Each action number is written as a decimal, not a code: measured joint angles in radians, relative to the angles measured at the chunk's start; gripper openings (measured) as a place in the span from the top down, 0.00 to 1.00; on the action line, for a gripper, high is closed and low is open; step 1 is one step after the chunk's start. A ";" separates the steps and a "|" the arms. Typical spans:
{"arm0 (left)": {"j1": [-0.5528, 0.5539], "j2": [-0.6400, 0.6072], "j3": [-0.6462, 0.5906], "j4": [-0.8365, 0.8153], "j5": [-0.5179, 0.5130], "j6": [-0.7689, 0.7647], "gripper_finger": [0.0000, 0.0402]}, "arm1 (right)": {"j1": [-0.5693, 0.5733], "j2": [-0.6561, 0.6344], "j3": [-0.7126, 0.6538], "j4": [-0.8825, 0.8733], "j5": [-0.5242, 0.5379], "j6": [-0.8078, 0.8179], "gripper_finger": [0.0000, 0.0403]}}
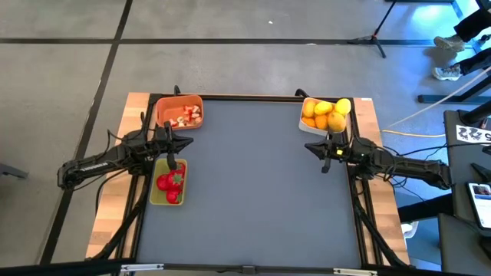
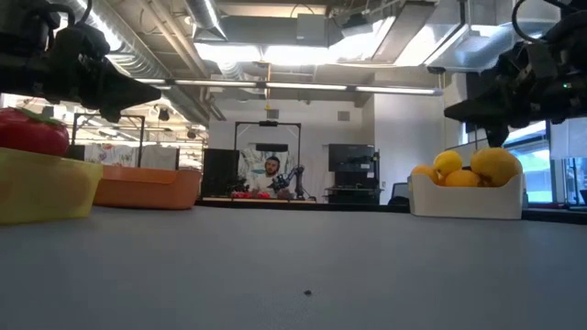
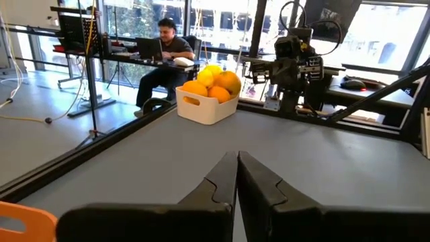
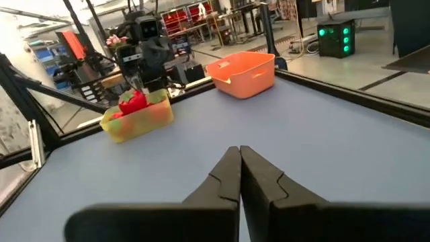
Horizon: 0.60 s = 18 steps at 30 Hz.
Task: Sort produce into baskets
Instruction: Return to Home Position
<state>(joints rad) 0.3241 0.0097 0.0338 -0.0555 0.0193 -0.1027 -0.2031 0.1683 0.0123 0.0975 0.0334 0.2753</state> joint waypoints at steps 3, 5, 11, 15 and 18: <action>0.000 0.000 0.000 0.000 0.000 0.000 0.98 | 0.000 -0.052 -0.001 -0.059 -0.021 -0.015 0.99; 0.000 0.000 0.000 0.000 0.000 -0.002 0.97 | 0.001 -0.087 -0.001 -0.073 -0.060 -0.024 0.99; 0.000 0.000 0.000 0.000 0.000 -0.003 0.96 | 0.001 -0.167 -0.002 -0.070 -0.073 -0.048 0.99; 0.000 0.000 0.000 -0.001 0.000 0.000 0.96 | 0.001 -0.157 -0.002 -0.076 -0.045 0.020 0.99; 0.000 0.000 0.000 -0.001 -0.001 0.000 0.96 | 0.000 -0.151 -0.002 -0.076 -0.045 0.065 0.99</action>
<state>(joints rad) 0.3241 0.0099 0.0338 -0.0563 0.0181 -0.1032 -0.2028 0.0176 0.0101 0.0212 -0.0113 0.3405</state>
